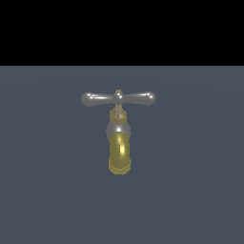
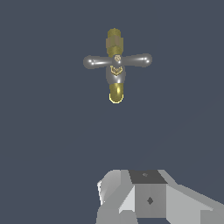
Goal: Turn on the faucet by rotating a designated handle.
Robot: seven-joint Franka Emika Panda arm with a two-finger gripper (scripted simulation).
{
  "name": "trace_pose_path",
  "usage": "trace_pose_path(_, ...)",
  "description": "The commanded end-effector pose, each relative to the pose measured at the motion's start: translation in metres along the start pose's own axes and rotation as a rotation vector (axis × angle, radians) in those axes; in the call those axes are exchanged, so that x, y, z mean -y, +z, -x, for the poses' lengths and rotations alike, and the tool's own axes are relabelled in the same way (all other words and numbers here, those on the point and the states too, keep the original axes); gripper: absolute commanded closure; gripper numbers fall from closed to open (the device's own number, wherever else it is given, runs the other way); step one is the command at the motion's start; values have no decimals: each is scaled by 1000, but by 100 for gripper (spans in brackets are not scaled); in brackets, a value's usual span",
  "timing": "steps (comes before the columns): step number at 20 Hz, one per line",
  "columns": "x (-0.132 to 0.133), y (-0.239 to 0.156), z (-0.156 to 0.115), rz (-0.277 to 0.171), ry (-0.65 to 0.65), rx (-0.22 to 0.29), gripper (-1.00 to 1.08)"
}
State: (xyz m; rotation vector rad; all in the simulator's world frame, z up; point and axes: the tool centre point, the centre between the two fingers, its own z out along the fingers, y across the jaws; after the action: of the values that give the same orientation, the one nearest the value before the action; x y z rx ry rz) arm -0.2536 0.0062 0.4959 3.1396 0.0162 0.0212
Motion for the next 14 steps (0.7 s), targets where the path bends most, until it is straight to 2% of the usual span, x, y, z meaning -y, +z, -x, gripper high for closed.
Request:
trace_pose_path(1, 0, 0, 0, 0, 0, 0, 108)
trace_pose_path(14, -12, 19, -3, -1, -102, 1, 108)
